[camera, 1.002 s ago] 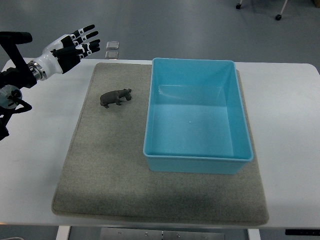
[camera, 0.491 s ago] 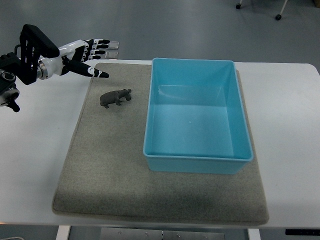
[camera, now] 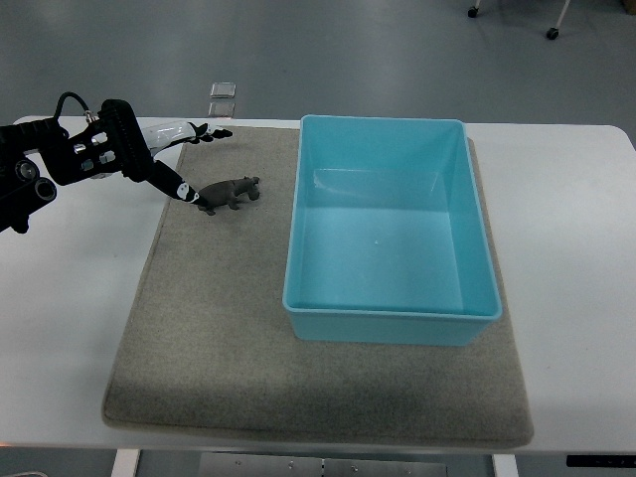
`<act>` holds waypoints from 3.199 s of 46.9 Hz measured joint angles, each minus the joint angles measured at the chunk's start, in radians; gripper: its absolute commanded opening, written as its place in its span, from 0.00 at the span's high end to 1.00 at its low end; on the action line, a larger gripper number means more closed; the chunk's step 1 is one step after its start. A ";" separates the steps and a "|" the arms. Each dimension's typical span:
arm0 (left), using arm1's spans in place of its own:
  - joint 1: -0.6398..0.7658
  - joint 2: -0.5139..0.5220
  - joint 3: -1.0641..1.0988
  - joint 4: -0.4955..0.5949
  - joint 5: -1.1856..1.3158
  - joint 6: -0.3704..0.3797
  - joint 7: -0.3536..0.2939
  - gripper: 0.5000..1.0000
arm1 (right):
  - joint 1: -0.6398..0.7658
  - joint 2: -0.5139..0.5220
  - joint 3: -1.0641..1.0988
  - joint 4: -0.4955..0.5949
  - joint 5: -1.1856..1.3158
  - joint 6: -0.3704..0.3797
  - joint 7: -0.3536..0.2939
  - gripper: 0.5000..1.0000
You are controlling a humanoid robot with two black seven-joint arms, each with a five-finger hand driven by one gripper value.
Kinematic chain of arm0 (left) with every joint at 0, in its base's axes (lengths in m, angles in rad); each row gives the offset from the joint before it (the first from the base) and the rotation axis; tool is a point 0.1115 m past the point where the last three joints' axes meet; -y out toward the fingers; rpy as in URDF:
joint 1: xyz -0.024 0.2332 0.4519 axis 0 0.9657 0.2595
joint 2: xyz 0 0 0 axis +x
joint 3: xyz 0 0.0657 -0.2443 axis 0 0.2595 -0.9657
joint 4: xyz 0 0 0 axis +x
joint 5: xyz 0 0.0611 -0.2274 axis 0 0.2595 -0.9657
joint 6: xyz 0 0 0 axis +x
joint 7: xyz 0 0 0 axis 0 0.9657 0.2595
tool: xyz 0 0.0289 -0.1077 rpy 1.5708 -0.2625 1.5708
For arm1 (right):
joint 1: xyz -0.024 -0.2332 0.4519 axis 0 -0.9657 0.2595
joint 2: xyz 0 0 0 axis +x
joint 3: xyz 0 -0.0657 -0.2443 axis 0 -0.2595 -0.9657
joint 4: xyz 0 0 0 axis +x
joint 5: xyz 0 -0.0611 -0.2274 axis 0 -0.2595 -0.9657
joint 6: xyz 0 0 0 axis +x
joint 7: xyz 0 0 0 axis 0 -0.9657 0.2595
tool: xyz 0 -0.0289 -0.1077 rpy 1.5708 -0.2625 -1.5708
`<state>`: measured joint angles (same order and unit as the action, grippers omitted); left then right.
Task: Place brown hippo in blue box with left hand
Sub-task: 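Reach the left hand down toward the brown toy hippo, then close the left hand fingers around the brown hippo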
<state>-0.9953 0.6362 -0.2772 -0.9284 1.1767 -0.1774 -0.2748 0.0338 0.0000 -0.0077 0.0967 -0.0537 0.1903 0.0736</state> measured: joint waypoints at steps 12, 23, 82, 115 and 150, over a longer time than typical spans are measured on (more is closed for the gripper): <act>0.009 -0.027 0.003 0.016 0.013 0.031 0.000 0.02 | 0.000 0.000 0.000 0.000 0.000 0.000 0.000 0.13; 0.006 -0.082 0.137 0.044 0.029 0.183 0.002 0.02 | 0.000 0.000 0.000 0.000 0.000 0.000 0.000 0.13; -0.040 -0.111 0.163 0.085 -0.007 0.131 0.019 0.34 | 0.000 0.000 0.000 0.000 0.000 0.000 0.000 0.13; -0.049 -0.107 0.171 0.084 0.017 0.122 0.017 0.66 | 0.000 0.000 0.000 0.000 0.000 0.000 0.000 0.13; -0.052 -0.105 0.176 0.088 0.020 0.128 0.017 1.00 | 0.000 0.000 0.000 0.000 0.000 0.000 0.000 0.13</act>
<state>-1.0474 0.5313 -0.1011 -0.8405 1.1969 -0.0490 -0.2578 0.0338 0.0000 -0.0077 0.0966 -0.0537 0.1902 0.0737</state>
